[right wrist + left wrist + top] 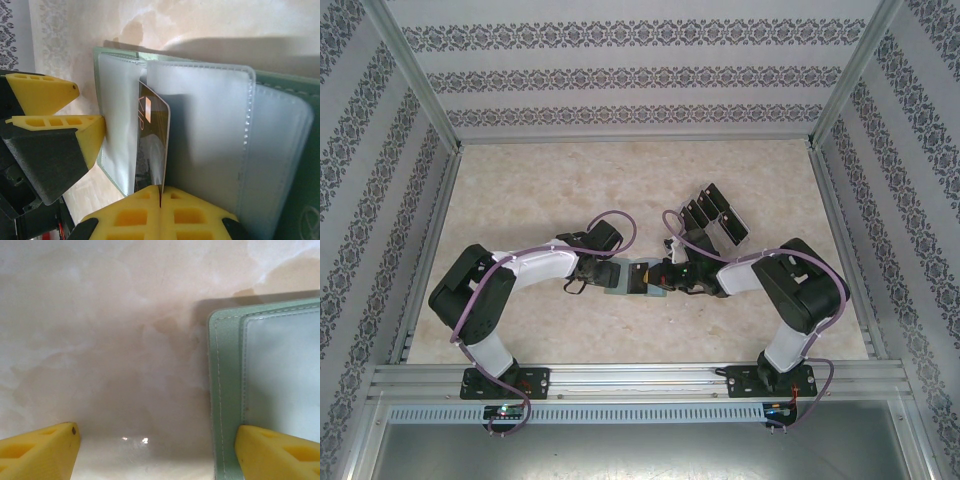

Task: Put the credit cards into the card holder

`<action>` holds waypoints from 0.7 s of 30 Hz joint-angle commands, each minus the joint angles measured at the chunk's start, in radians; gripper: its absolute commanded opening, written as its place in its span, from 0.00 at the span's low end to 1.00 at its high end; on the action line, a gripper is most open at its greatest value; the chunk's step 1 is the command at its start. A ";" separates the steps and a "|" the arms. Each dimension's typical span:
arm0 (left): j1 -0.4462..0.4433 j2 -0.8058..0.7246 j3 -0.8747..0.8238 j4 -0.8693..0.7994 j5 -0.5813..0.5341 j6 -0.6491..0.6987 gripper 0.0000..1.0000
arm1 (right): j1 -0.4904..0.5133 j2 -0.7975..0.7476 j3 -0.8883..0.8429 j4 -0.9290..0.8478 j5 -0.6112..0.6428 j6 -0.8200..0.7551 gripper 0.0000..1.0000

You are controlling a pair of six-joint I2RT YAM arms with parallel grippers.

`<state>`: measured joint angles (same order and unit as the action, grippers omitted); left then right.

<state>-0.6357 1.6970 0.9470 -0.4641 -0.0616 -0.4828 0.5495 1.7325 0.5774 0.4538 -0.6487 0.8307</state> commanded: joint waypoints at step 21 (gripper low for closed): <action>-0.007 0.018 -0.043 -0.019 -0.037 -0.011 0.82 | 0.013 0.017 -0.023 0.017 0.114 0.085 0.00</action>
<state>-0.6357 1.6966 0.9443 -0.4603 -0.0608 -0.4828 0.5526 1.7287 0.5713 0.4648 -0.6178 0.8886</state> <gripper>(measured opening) 0.820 0.053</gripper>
